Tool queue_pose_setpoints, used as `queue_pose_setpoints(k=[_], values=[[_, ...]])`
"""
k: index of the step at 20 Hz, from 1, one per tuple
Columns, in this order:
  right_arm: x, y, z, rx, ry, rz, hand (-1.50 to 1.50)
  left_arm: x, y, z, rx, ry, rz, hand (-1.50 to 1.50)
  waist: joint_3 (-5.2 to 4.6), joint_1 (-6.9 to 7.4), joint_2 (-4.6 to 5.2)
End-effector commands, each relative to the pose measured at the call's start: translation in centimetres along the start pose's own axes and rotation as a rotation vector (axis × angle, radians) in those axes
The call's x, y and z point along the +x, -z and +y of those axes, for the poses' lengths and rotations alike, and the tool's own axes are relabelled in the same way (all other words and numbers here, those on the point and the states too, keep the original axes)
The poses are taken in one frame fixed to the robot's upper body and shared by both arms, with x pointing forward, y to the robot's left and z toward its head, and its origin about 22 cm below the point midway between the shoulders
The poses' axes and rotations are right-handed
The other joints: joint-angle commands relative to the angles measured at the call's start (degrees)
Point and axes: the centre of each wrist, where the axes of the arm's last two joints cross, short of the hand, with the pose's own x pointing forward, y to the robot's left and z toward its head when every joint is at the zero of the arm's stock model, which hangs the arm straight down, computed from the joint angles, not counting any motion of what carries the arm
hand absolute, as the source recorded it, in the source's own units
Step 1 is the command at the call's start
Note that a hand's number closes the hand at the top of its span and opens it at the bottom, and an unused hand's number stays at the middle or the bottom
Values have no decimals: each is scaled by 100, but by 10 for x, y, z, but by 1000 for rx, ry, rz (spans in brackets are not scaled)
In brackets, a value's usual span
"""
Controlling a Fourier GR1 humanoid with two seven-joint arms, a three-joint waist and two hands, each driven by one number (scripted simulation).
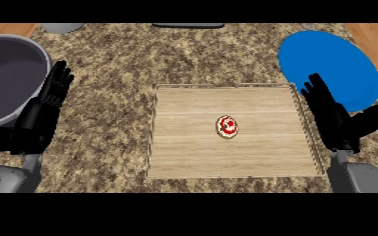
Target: Pick the cupcake from the tray and place it in the plate
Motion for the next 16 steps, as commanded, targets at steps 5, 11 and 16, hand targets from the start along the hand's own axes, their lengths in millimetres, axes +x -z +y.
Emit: queue_pose_setpoints(k=[5,11,16], values=[[140,51,48,429,20,-473,150,-52,-40,-42,-44,-113,393,0,4,185,213],[96,81,39,175,-158,-554,-150,-53,-50,-77,-131,-226,511,0,12,62,200],[78,95,14,306,-52,-605,-150,-57,-41,-73,-75,-219,536,0,4,-89,154]])
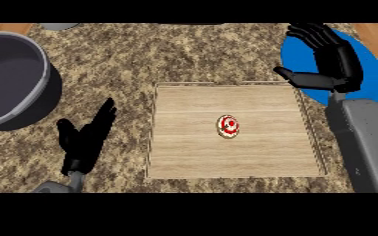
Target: Pick the cupcake from the tray and place it in the plate
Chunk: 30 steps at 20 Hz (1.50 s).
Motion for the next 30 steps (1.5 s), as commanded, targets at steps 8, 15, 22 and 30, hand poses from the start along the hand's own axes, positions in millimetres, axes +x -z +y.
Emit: queue_pose_setpoints(k=[8,15,22,30], values=[[24,15,-39,407,-285,78,-150,-21,-8,-16,12,-30,57,0,-33,-140,-41],[62,34,0,655,-468,135,-150,-17,-14,-6,23,-22,67,0,-33,-187,-76],[68,22,67,664,-560,198,-150,-23,-9,-7,10,-27,72,0,-32,-197,-59],[50,-19,87,713,-638,298,-150,7,-4,-2,32,-26,58,0,-27,-182,-44]])
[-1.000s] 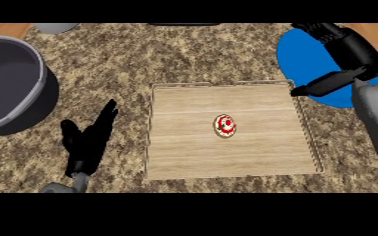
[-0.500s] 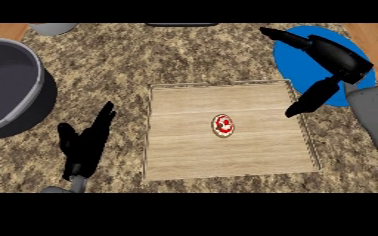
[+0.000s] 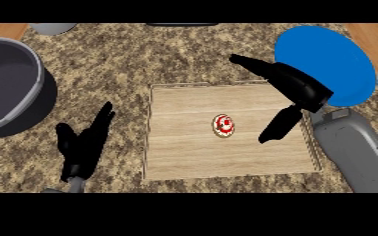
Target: Pick the cupcake from the tray and place it in the plate
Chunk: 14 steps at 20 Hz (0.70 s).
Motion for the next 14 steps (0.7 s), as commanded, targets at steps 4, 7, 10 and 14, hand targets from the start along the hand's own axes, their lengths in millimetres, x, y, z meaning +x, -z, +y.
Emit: queue_pose_setpoints(k=[4,7,10,14], values=[[12,-10,33,103,5,42,-150,-2,0,5,-9,14,41,0,-23,-12,19],[10,-2,42,98,22,38,-150,-7,-3,-3,-24,-6,15,0,-23,7,26],[20,-2,50,96,6,28,-150,-33,-4,-2,-14,-13,52,0,-24,1,27],[18,1,55,65,-57,67,-150,-14,4,-2,-30,-6,47,0,-23,4,28]])
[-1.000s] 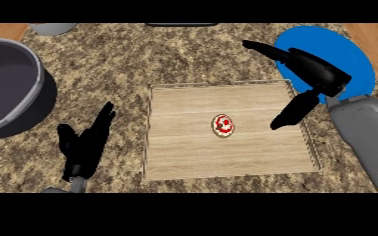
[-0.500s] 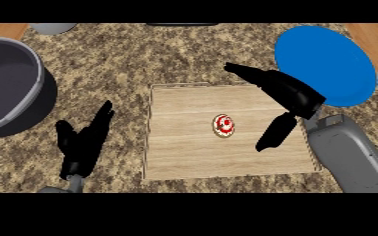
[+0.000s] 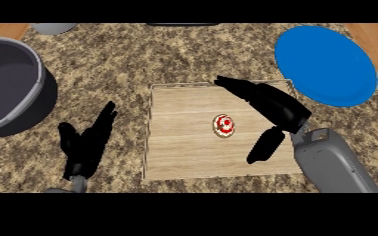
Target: Pick the cupcake from the tray and place it in the plate
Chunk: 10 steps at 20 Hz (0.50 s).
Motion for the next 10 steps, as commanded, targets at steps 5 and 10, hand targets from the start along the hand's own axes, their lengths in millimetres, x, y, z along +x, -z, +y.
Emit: queue_pose_setpoints(k=[5,10], values=[[-18,17,18,-1,-108,89,-150,3,-4,-5,9,-10,30,0,-31,31,32],[7,26,27,1,-106,79,-150,-9,2,6,-10,-4,50,0,-33,0,26]])
